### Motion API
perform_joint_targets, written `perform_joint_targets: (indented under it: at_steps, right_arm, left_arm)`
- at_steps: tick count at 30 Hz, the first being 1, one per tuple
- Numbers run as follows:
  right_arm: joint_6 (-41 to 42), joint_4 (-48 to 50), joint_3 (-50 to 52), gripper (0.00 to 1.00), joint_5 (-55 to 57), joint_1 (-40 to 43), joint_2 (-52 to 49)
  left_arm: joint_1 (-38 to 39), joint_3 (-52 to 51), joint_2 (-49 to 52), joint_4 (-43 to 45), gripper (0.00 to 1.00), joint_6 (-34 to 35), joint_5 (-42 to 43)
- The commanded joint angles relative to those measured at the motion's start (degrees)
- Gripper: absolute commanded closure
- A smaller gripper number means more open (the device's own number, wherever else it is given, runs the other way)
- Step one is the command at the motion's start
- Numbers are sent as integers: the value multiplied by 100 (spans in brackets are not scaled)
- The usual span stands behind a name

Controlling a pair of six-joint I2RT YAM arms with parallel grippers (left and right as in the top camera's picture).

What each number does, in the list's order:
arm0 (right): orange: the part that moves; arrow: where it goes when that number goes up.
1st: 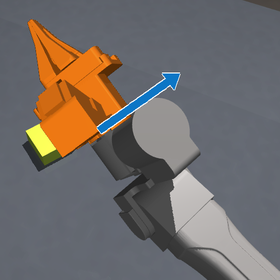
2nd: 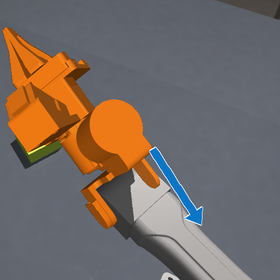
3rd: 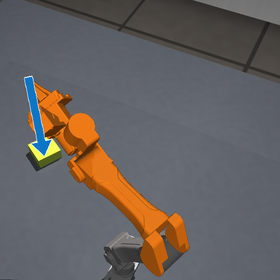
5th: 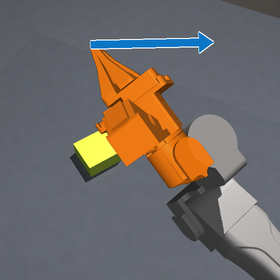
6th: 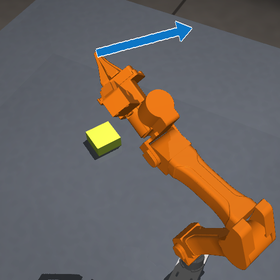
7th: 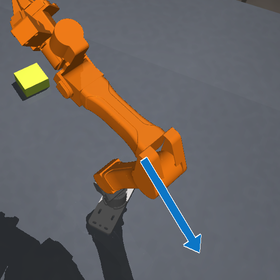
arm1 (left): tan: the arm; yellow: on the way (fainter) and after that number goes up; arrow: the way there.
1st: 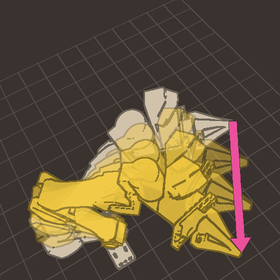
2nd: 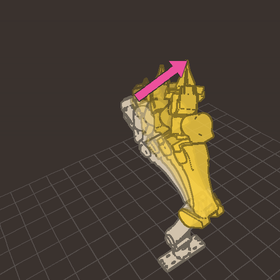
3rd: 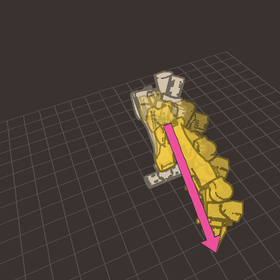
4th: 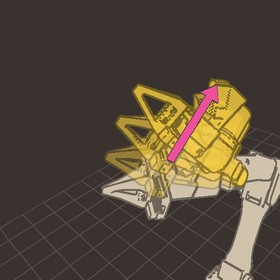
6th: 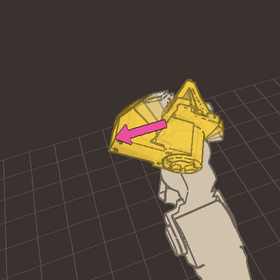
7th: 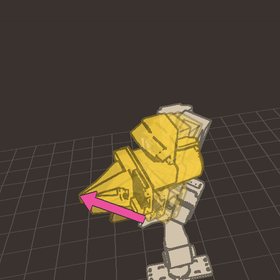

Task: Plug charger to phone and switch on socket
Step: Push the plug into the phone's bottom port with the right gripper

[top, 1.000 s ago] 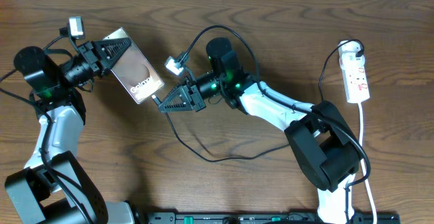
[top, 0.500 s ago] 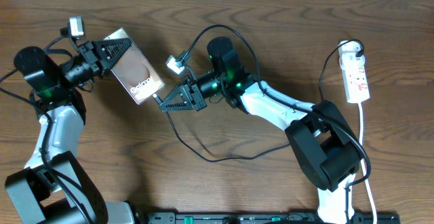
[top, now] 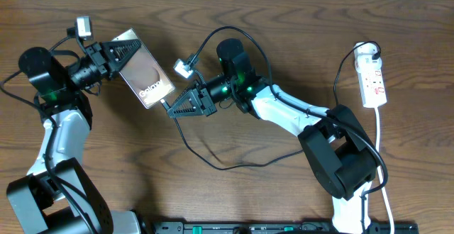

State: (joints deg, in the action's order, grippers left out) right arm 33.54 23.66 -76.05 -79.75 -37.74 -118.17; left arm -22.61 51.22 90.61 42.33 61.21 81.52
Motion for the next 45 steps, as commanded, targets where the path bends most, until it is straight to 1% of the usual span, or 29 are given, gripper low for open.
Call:
perform_joint_targets:
  at_steps: [1,13,23,45]
  right_arm:
    - [28,44,-39,99,28,26,-20]
    - [31,81,-39,99,66,26,-20]
    - [116,101,-39,99,74,26,-20]
    - [114,101,-39,99,116,31,-20]
  left_arm:
    - [-136,28,-26,48,93,-136,146]
    - [-168,26,-26,44,93,-68,195]
    - [20,26,-26,46,93,-72,249]
    - [20,26,-26,44,92,42,315]
